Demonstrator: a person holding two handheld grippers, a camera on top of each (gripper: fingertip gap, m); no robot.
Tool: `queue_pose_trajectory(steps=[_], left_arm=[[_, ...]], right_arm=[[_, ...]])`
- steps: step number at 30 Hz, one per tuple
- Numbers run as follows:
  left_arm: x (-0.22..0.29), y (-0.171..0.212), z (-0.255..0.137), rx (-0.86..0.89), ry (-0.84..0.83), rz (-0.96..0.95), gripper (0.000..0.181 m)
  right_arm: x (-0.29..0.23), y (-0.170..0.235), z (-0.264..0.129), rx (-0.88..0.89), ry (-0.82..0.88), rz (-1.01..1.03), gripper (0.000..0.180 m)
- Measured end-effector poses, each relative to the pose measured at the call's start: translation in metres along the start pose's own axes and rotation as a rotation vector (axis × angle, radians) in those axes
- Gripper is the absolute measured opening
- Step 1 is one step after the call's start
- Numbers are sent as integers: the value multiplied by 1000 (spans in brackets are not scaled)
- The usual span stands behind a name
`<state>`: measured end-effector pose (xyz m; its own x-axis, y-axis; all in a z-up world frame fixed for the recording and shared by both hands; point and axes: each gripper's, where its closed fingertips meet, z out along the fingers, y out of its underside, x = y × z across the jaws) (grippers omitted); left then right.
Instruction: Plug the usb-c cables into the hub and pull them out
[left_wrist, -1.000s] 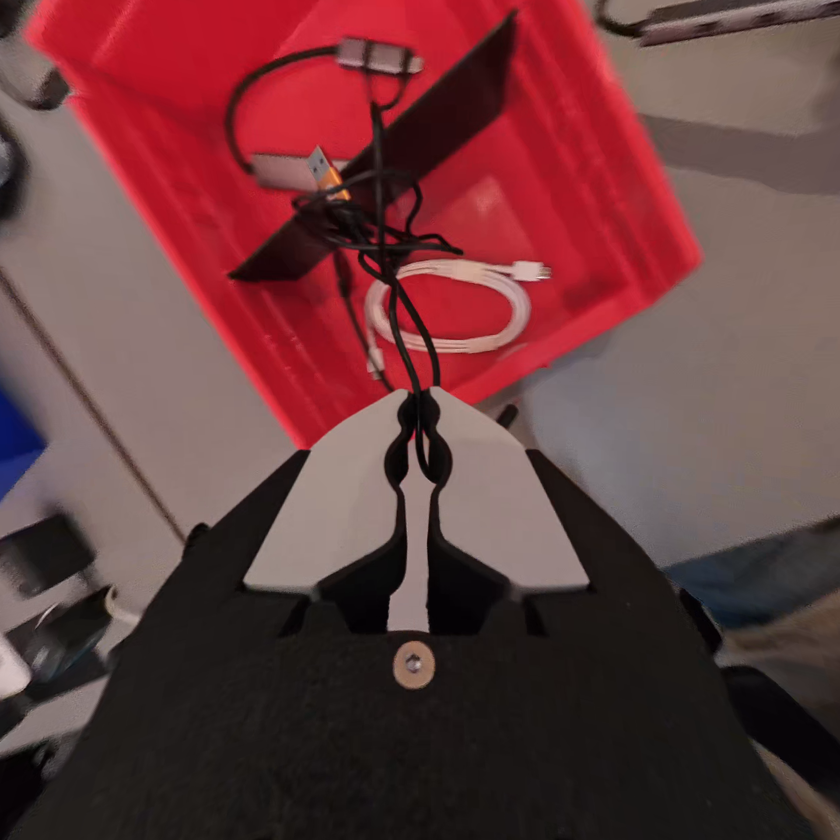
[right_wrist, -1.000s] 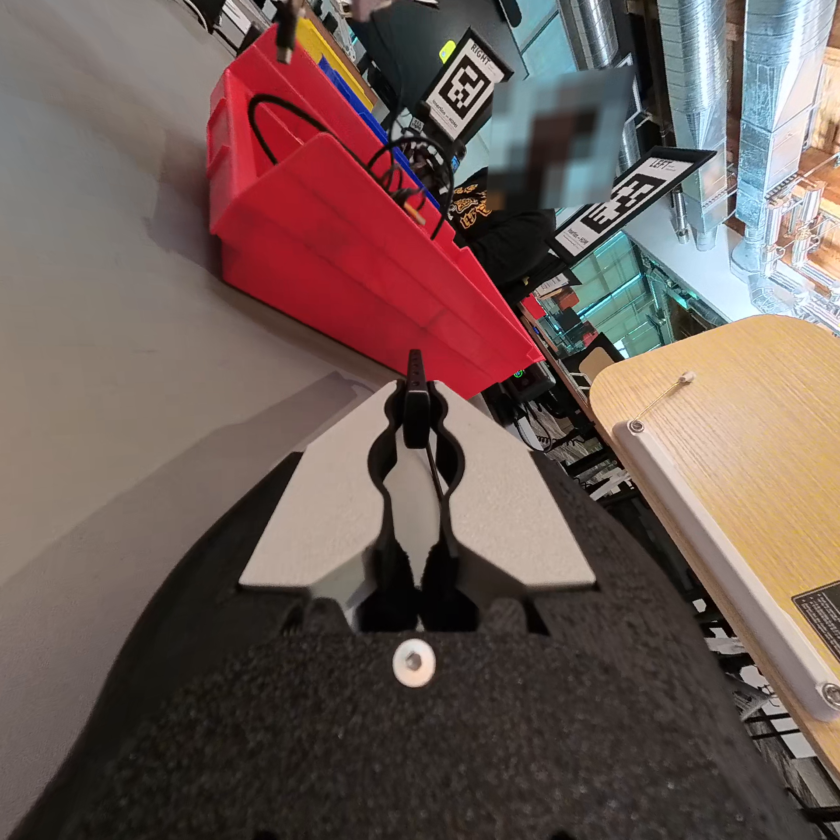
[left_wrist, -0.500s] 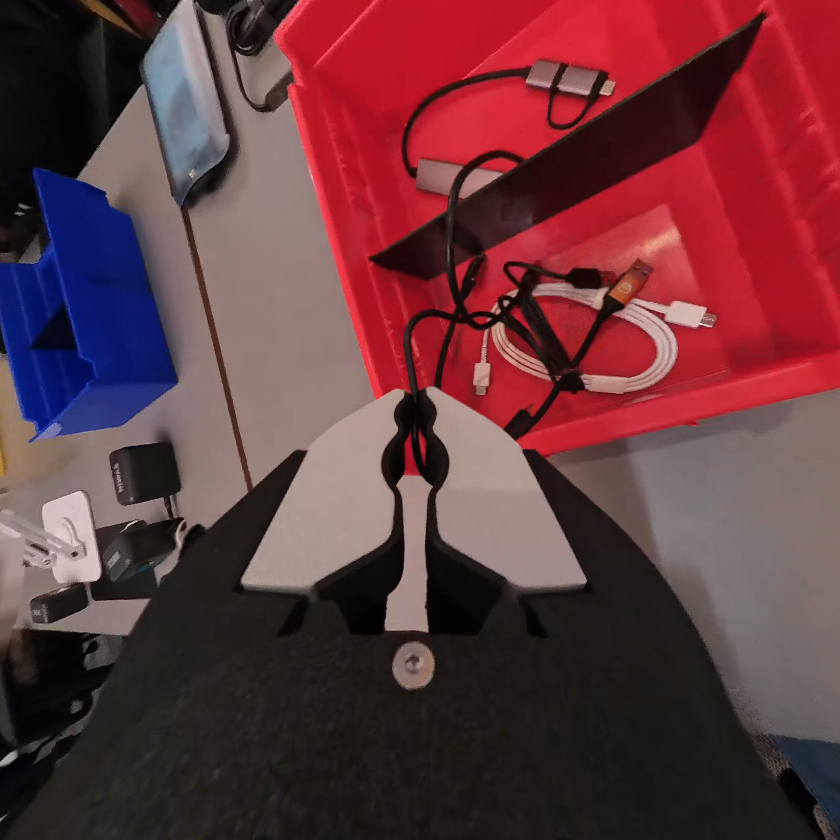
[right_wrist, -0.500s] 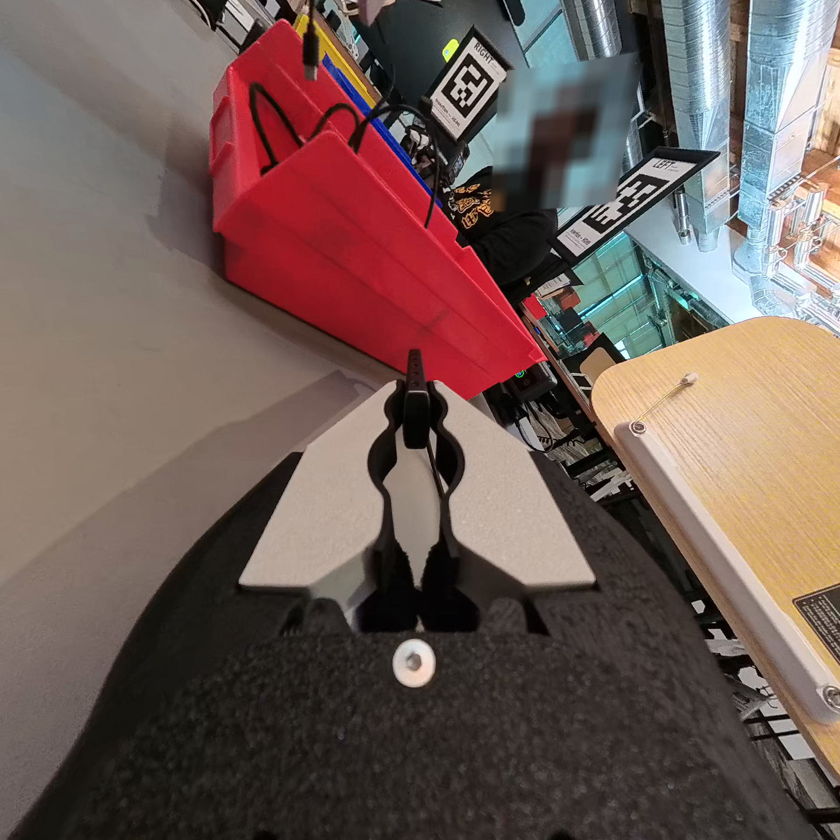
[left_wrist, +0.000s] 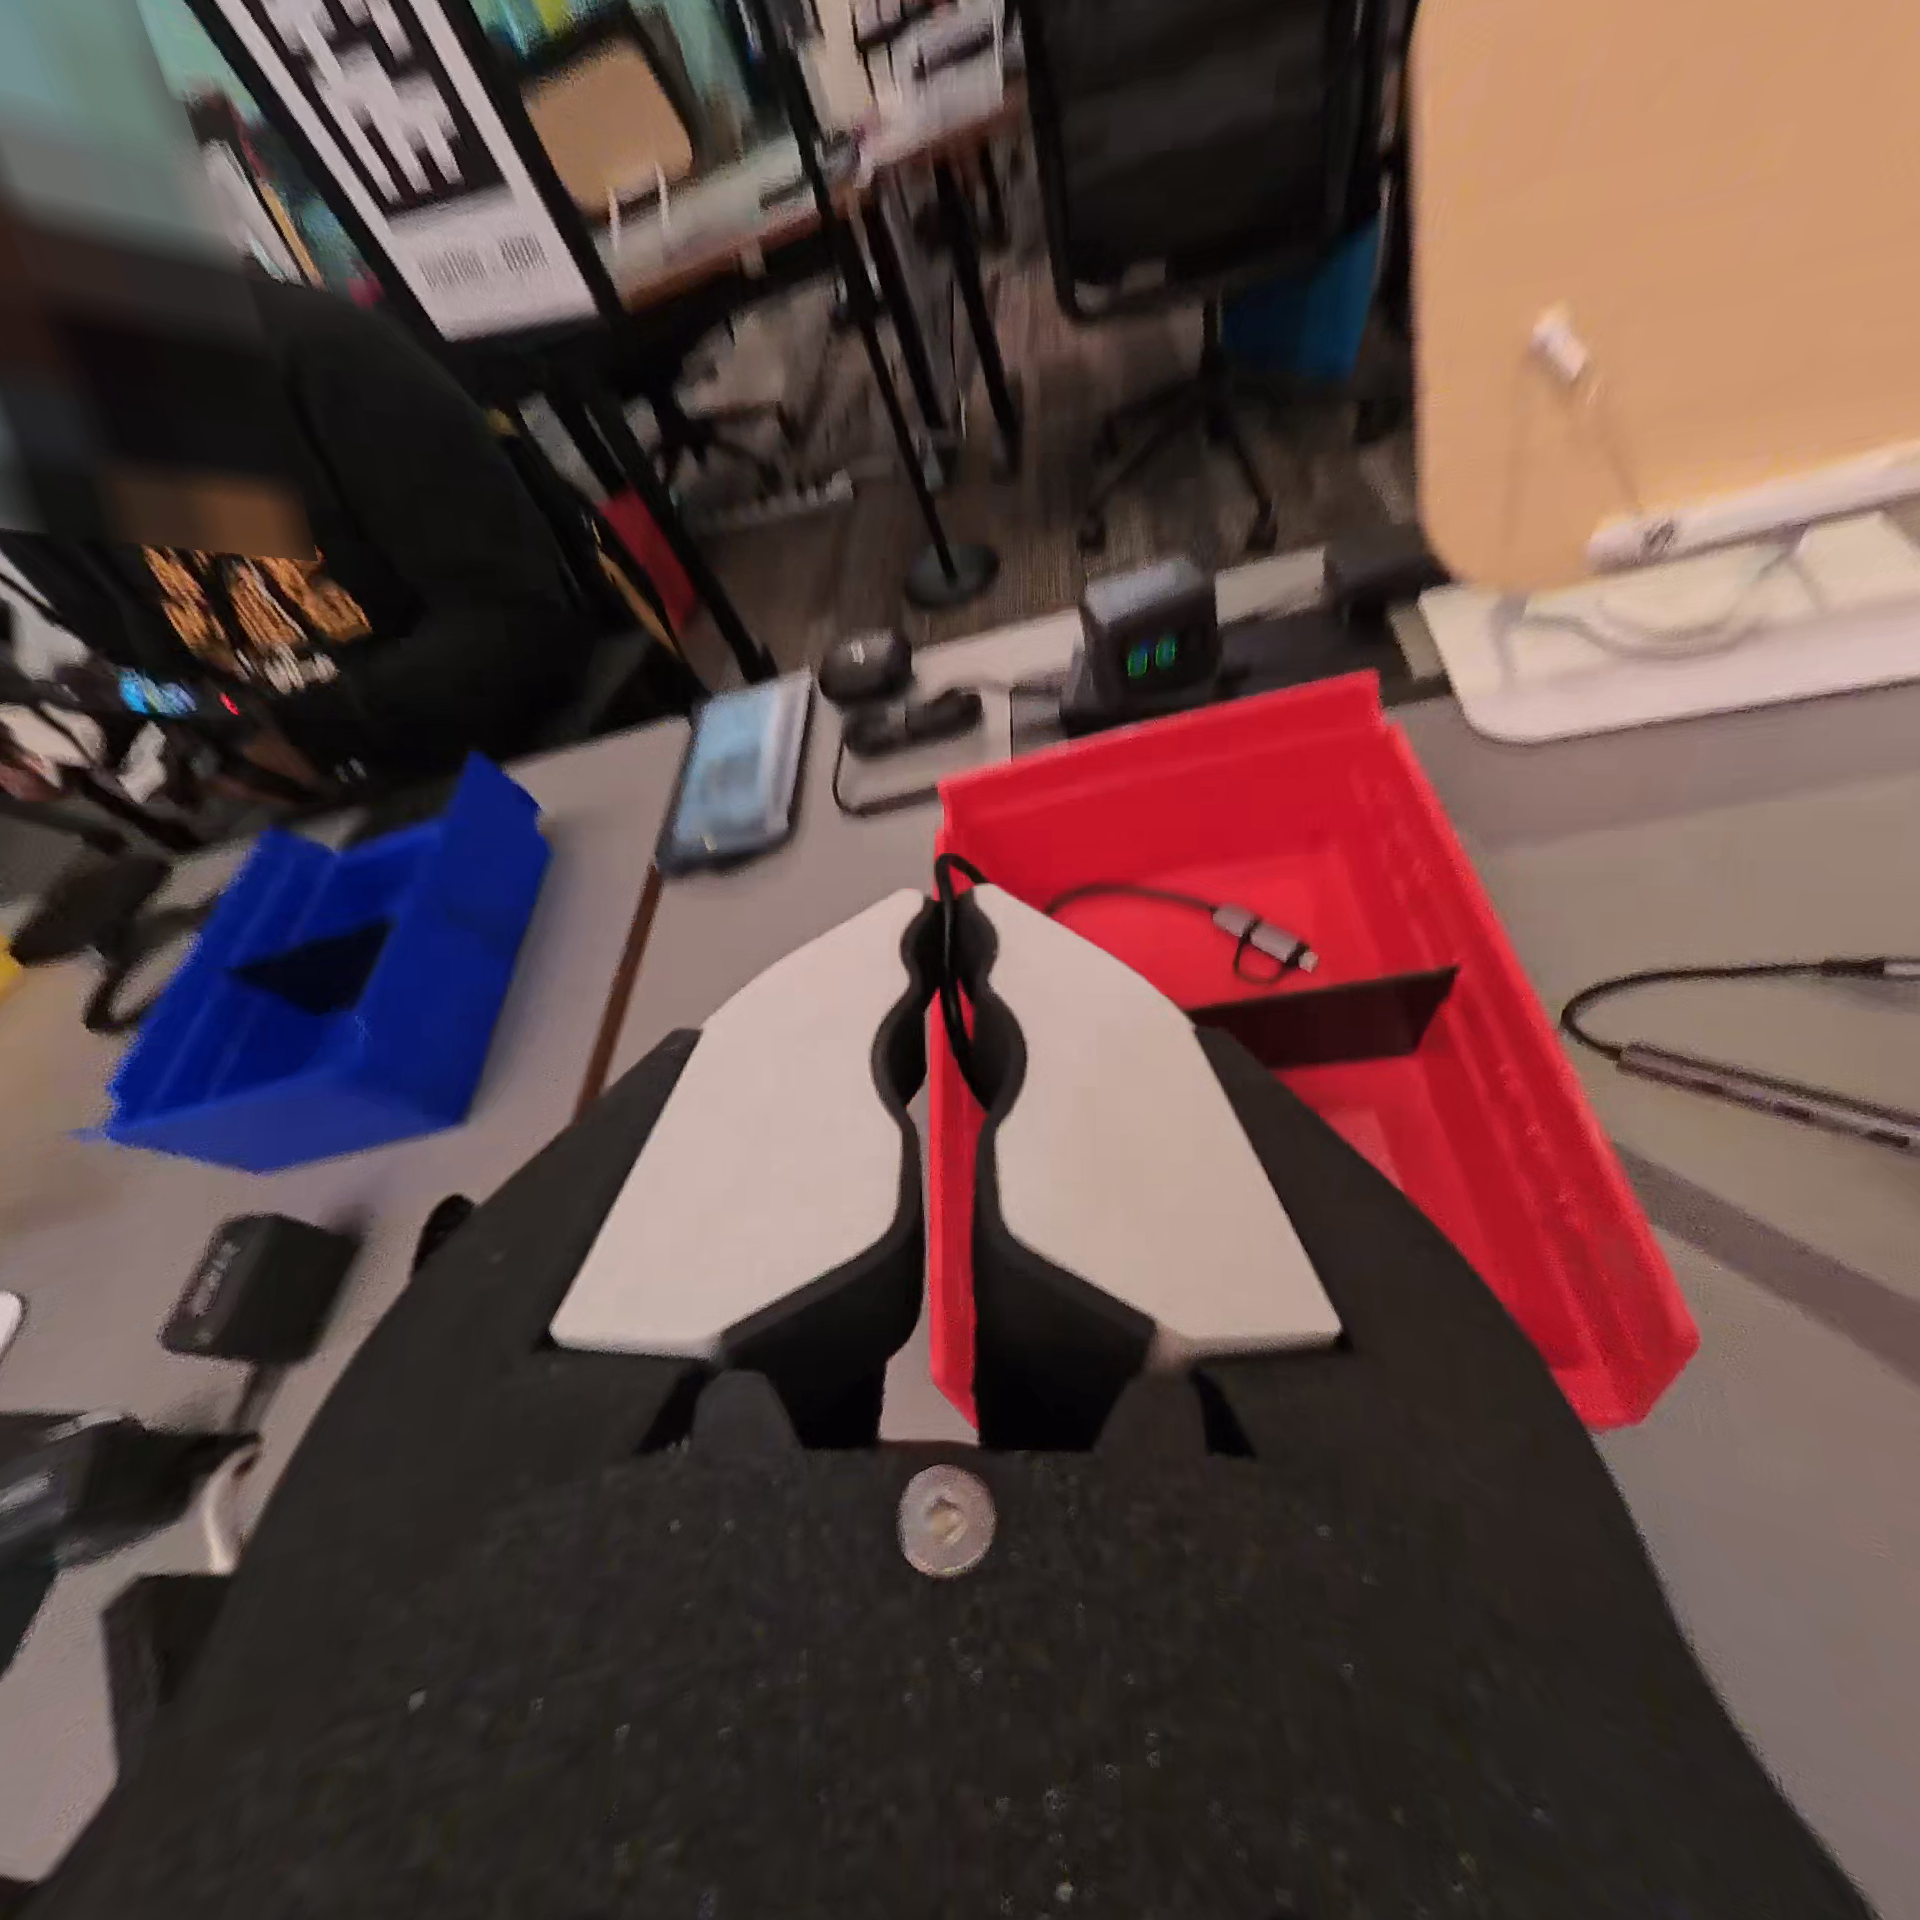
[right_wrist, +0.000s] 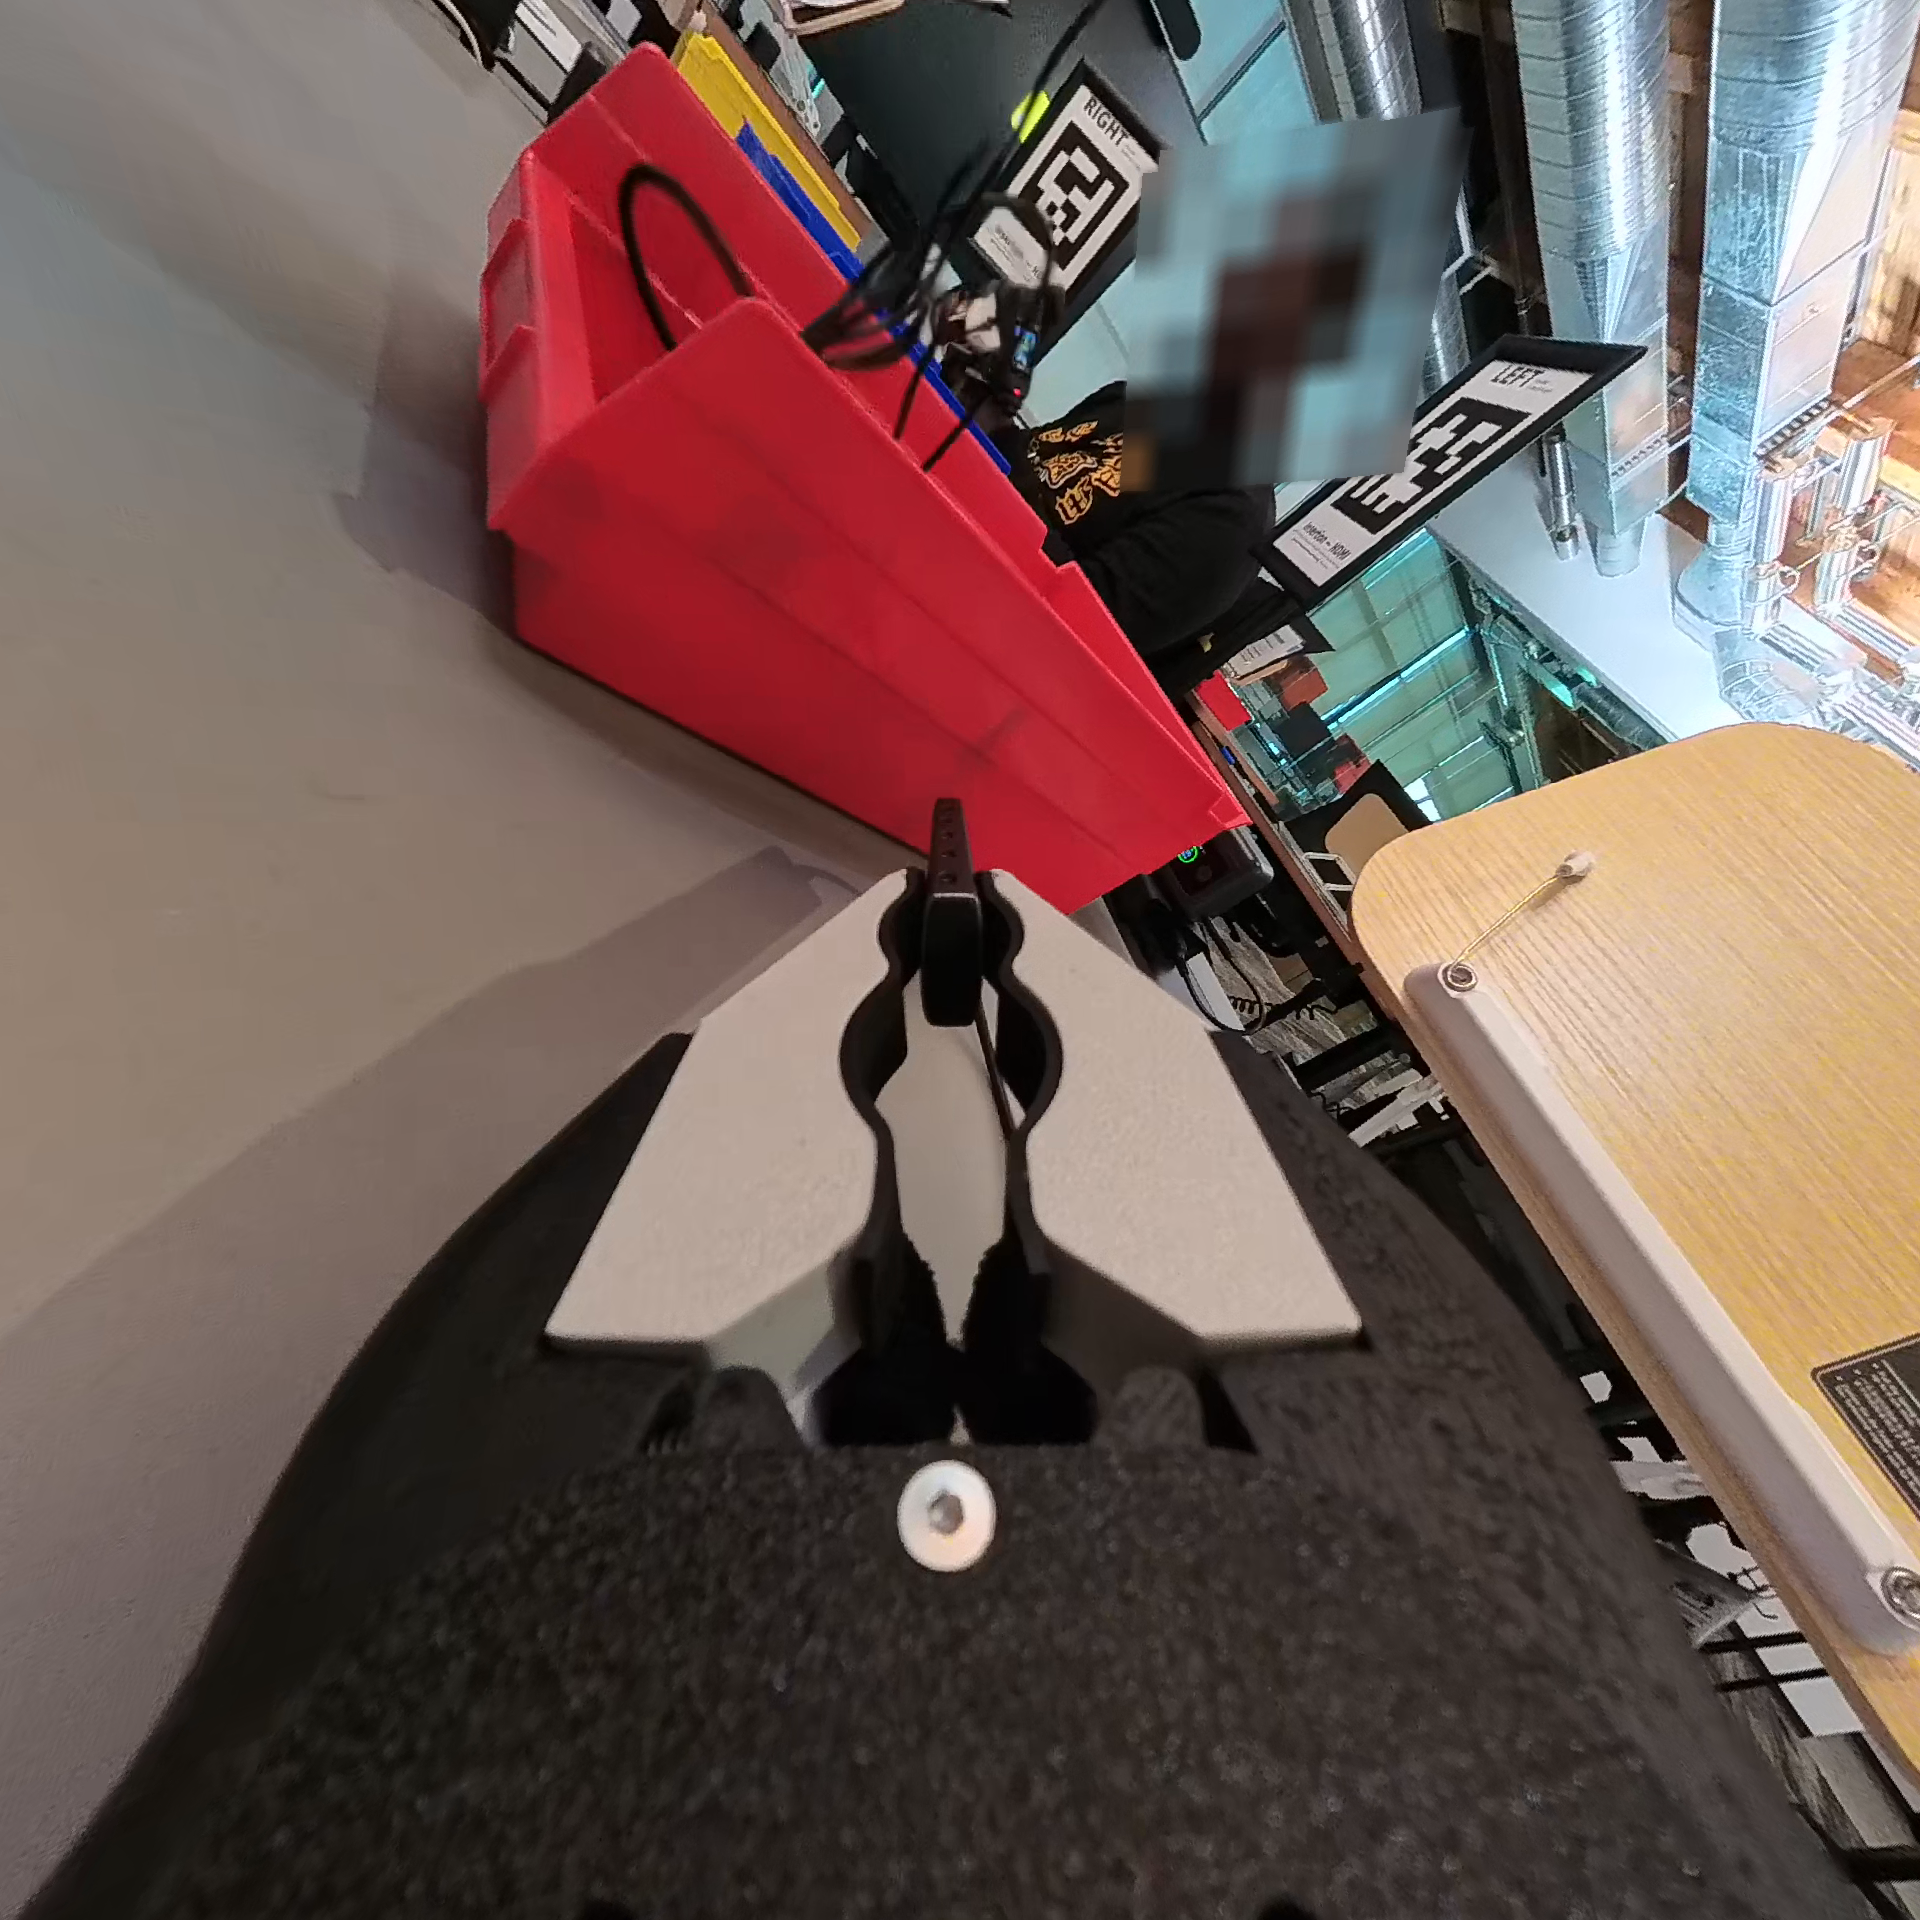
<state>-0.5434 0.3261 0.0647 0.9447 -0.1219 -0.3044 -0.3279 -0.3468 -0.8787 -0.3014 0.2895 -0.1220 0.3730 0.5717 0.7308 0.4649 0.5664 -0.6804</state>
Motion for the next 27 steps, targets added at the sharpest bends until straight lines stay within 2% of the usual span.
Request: queue_pose_trajectory(steps=[6,9,12,15,19,24,27], left_arm=[[-3,-81,-57,209,-50,98,2],[-15,-109,-82,289,-137,112,2],[-15,-123,-95,319,-129,116,2],[4,-109,-76,233,-67,165,2],[25,-53,-23,-1,-15,305,2],[13,-27,14,-60,-86,342,2],[39,2,28,-158,81,309,2]], right_arm=[[0,0,0,0,1,1,9],[0,0,0,-1,0,0,9],[0,0,0,-1,-1,1,9],[0,0,0,-1,-1,0,9],[0,0,0,-1,-1,-1,9],[0,0,0,-1,1,-1,9],[0,0,0,-1,-1,2,9]])
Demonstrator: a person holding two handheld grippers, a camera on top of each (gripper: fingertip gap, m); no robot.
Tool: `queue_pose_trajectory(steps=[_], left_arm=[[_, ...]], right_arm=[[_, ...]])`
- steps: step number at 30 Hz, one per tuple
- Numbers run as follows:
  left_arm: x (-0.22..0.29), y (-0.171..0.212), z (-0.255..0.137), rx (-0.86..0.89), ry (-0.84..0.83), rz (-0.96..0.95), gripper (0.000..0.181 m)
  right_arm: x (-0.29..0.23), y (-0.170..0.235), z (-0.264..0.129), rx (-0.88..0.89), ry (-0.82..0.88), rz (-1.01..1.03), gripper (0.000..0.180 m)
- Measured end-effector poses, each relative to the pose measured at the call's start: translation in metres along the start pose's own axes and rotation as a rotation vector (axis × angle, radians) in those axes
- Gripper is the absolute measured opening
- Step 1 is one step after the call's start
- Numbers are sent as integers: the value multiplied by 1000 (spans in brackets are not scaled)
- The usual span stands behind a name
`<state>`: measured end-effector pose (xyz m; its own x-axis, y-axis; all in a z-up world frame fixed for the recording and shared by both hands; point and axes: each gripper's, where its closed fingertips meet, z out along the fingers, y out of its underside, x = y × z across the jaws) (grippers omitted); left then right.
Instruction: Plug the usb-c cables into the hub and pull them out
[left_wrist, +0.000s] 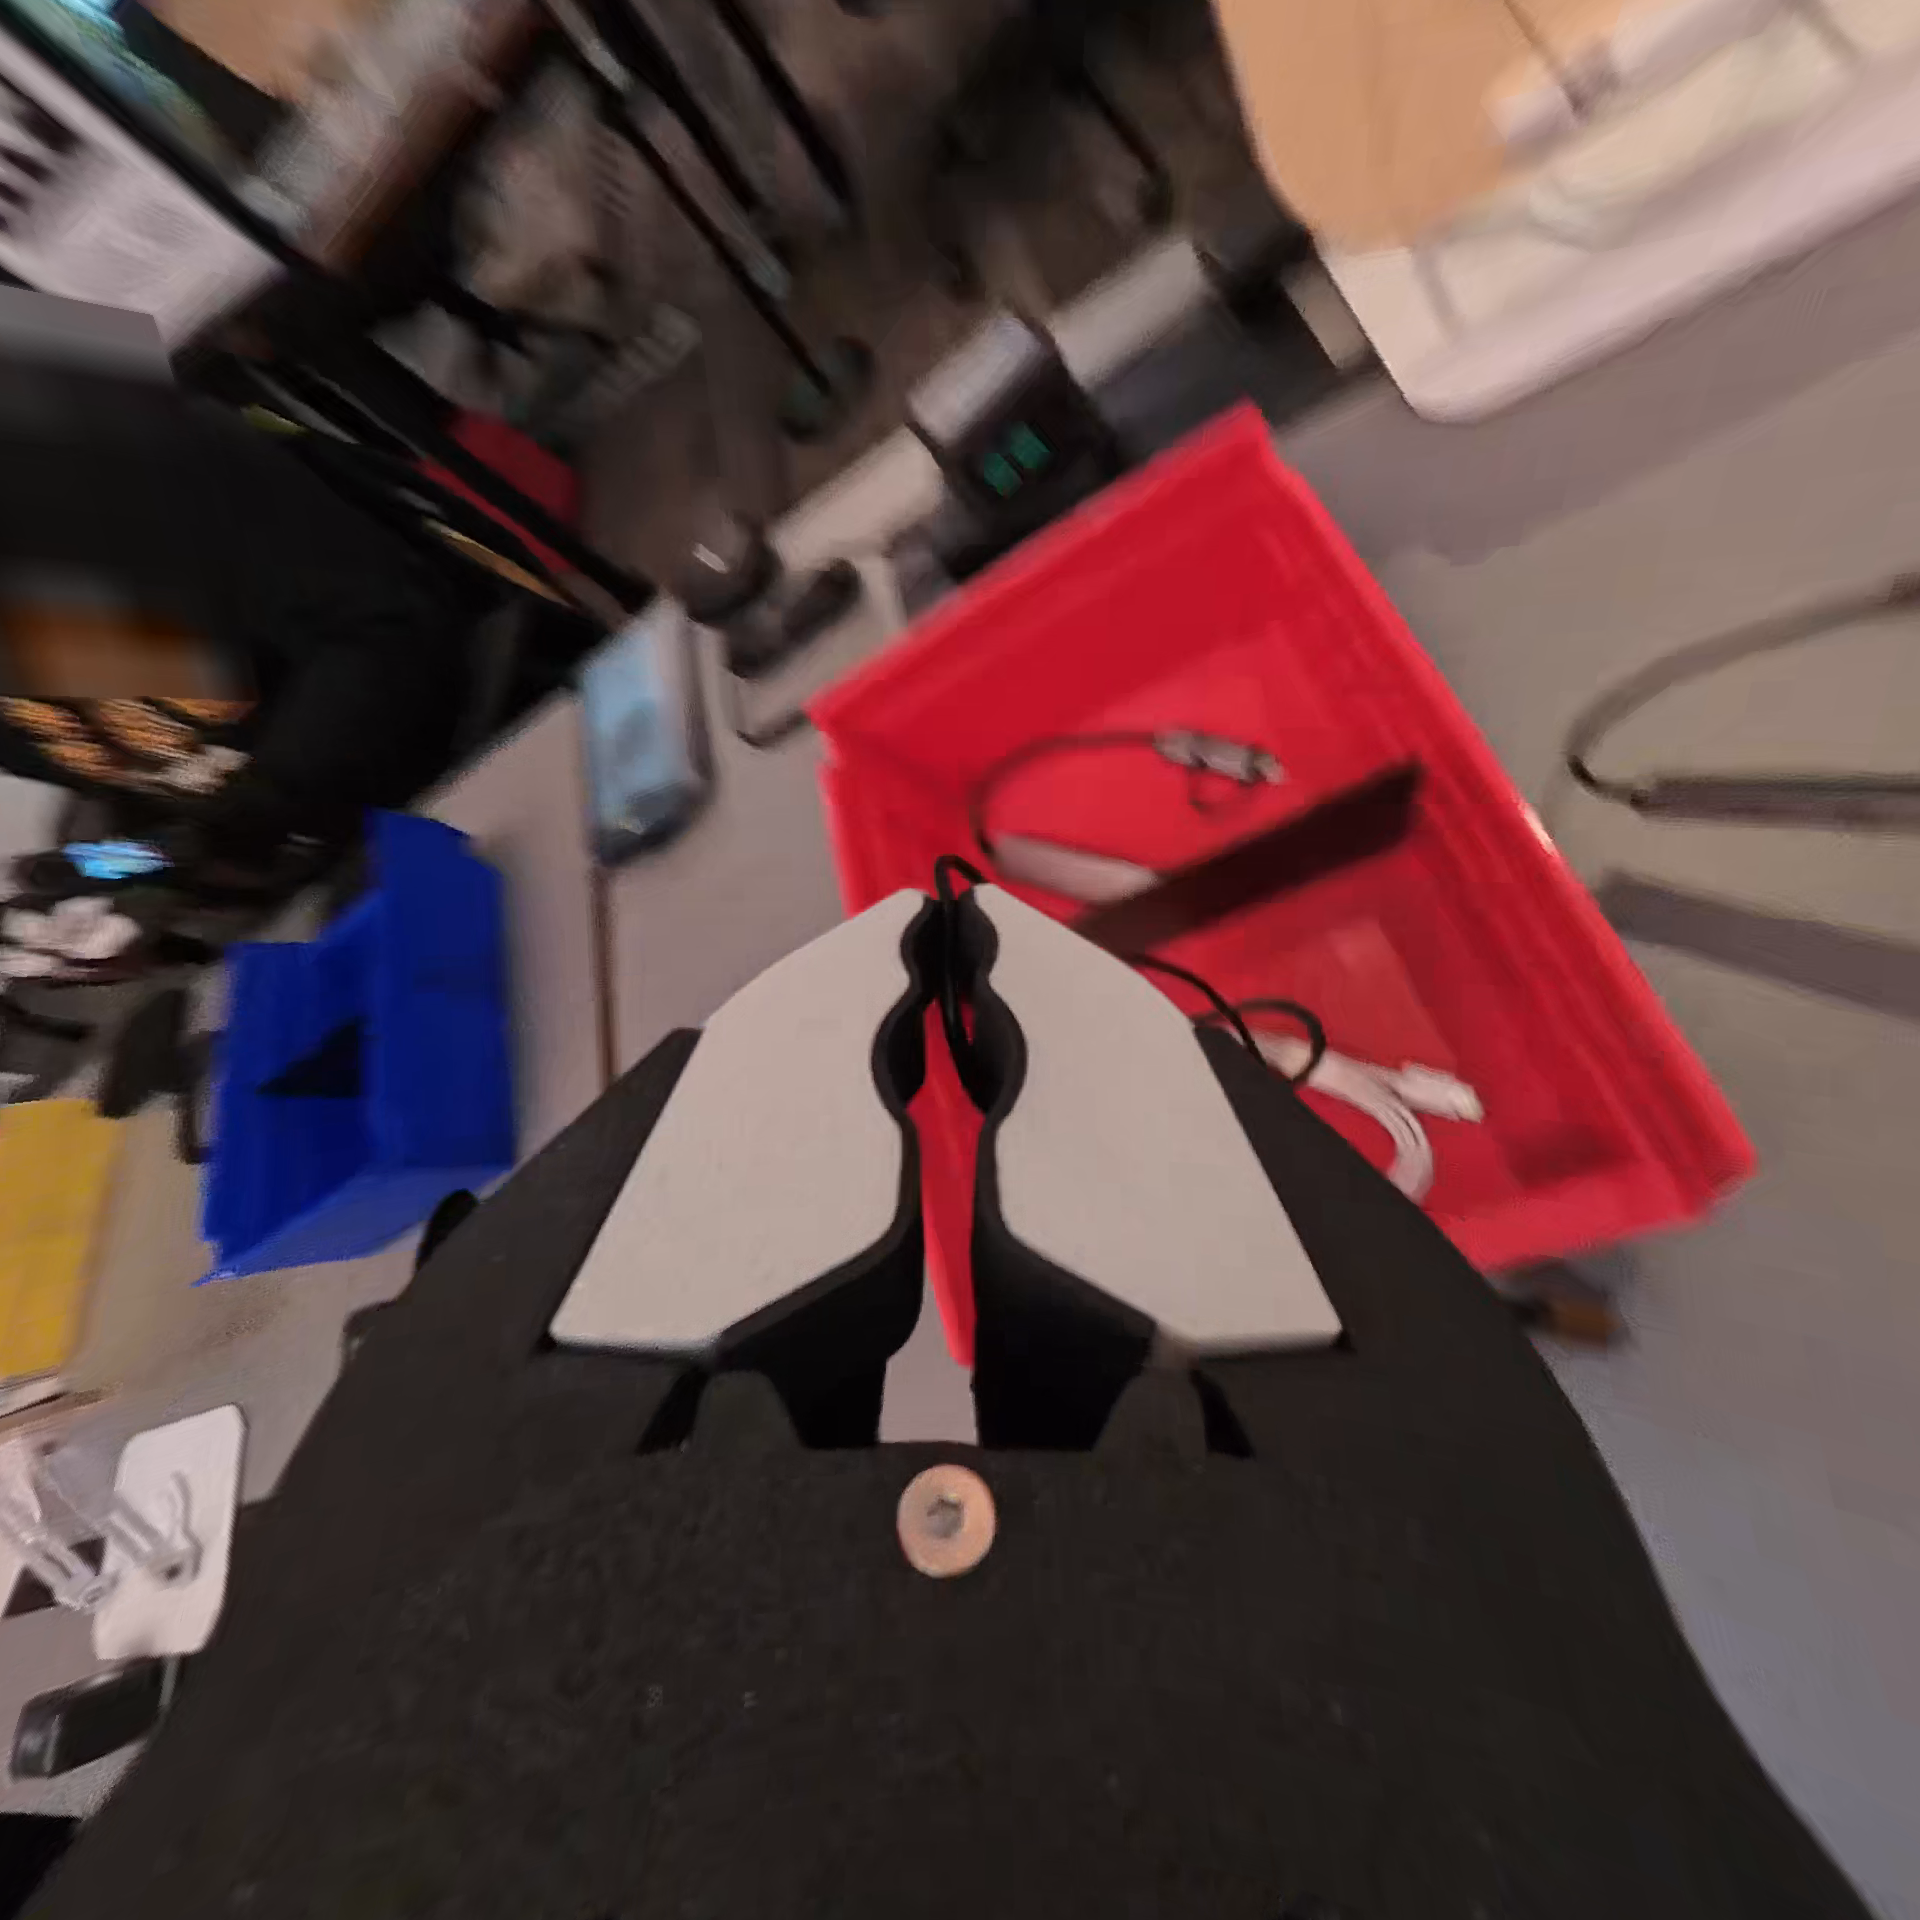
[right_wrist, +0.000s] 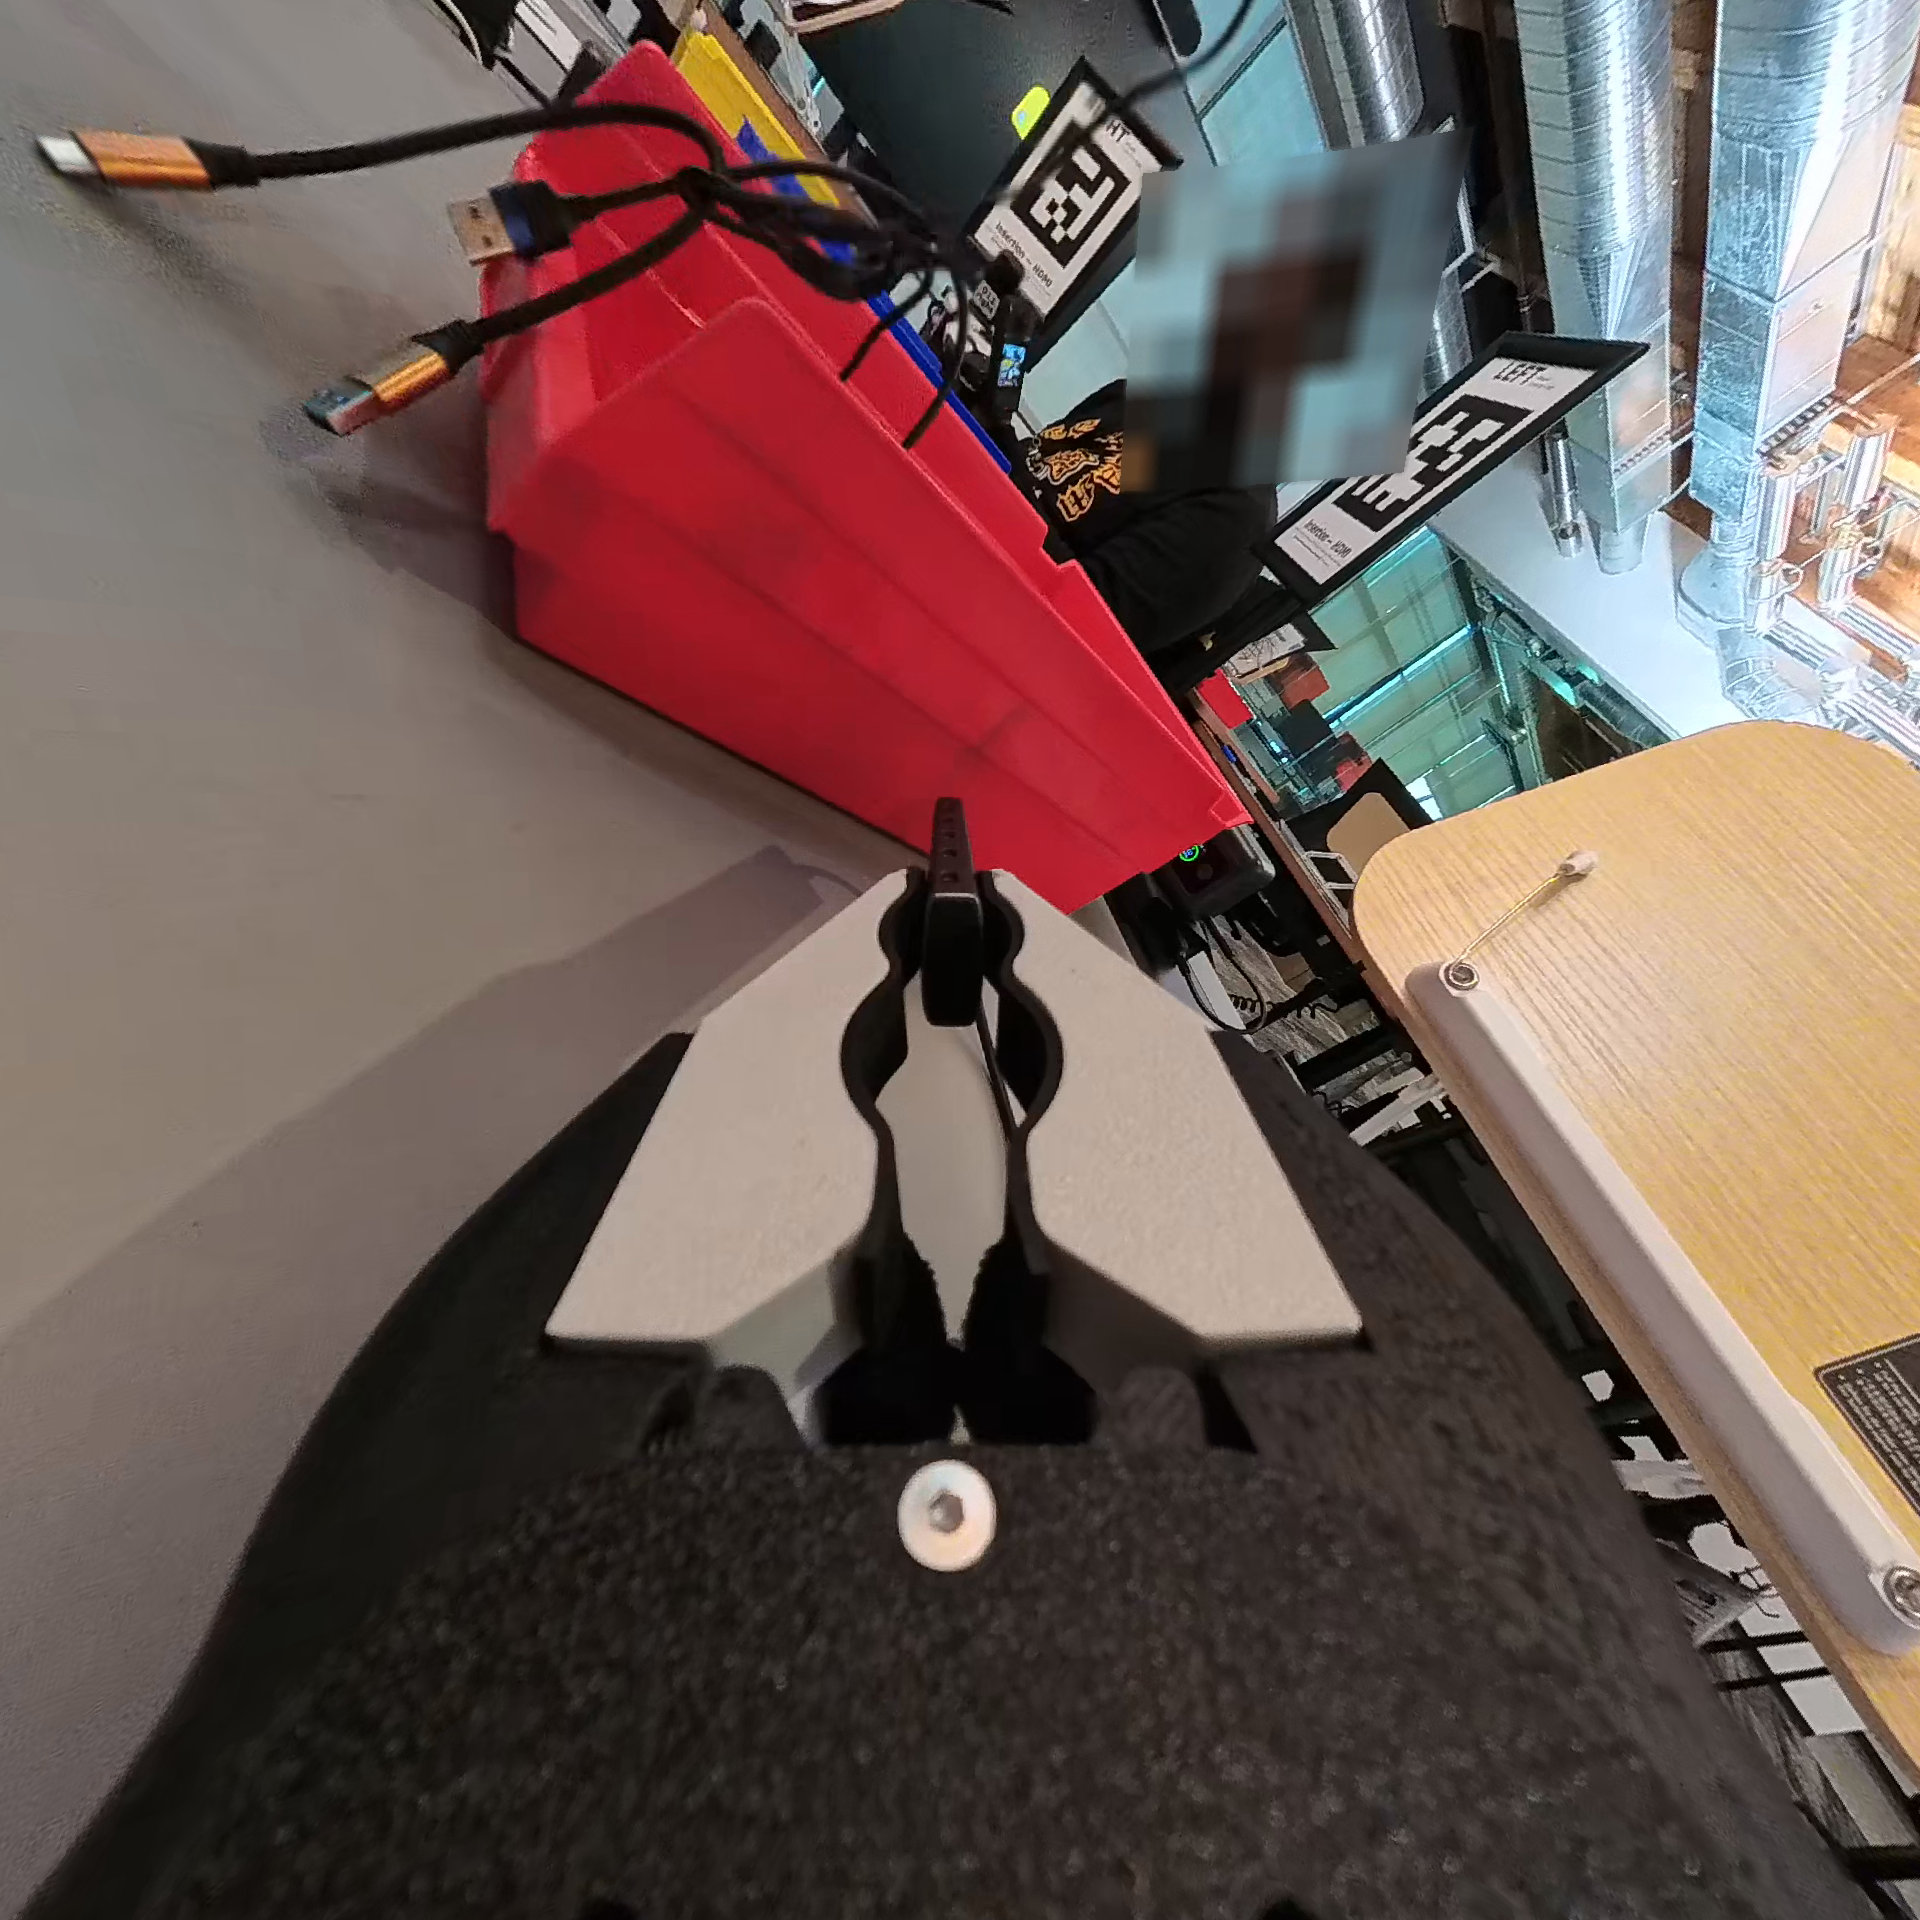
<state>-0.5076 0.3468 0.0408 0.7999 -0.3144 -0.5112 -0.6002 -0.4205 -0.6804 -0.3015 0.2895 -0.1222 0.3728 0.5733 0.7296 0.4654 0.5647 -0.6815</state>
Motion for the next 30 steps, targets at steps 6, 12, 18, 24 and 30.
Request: queue_pose_trajectory(steps=[6,12,18,24,30], left_arm=[[53,59,22,-200,222,46,2],[43,90,34,-256,178,-53,14],[24,105,18,-305,249,-252,36],[39,157,10,-449,360,-244,29],[69,159,28,-340,484,-324,4]], right_arm=[[-1,0,0,-1,-3,-3,9],[-2,1,0,-5,-7,-4,9],[-1,1,0,-8,-6,-4,9],[-2,1,1,-9,-9,-9,9],[-2,1,0,-10,-9,-10,9]])
